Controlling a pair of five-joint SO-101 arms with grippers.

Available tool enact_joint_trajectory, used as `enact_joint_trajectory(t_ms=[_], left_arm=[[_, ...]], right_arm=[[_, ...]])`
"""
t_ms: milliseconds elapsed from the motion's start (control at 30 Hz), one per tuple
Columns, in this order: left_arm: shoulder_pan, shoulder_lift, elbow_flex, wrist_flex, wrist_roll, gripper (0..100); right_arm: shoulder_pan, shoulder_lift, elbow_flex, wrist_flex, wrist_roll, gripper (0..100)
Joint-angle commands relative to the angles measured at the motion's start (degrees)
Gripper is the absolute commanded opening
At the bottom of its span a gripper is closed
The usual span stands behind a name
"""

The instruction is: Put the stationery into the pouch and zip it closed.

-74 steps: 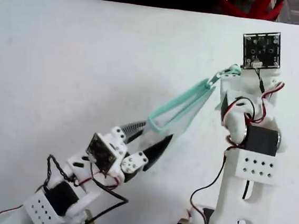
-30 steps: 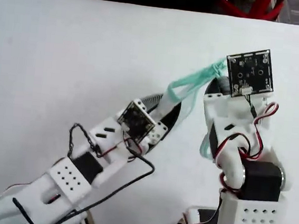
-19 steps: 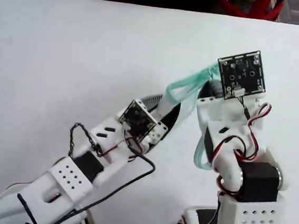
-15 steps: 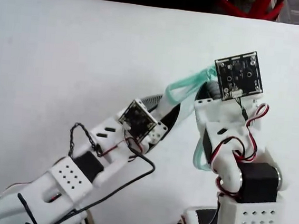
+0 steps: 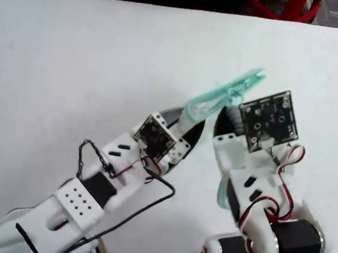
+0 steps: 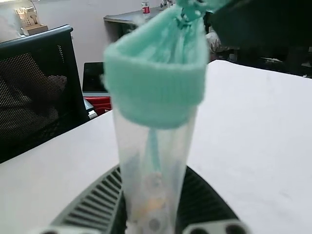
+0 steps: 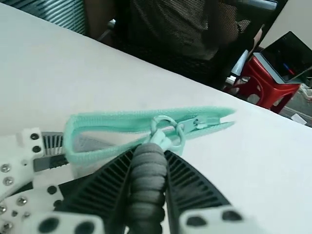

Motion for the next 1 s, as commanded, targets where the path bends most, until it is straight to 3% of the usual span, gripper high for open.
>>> enact_joint_trajectory(t_ms=[0,367,567,967], left_arm=[[0.5,0.3,-2.8,-0.7,-0.1,2],[0.5,0.0,-1.9,-0.8,-0.1,2],[0.4,0.0,-1.9,-0.8,-0.1,2],[0.1,0.1,-1.9,-1.1,-0.1,2]], right_arm=[[-3.6,-2.0,0.1,0.1,0.5,1.9],[-4.3,-2.5,0.4,2.2,0.1,1.9],[-11.4,-2.5,0.0,4.4,0.1,1.9],[-12.2,-2.6,-3.7,9.0,0.4,1.9]])
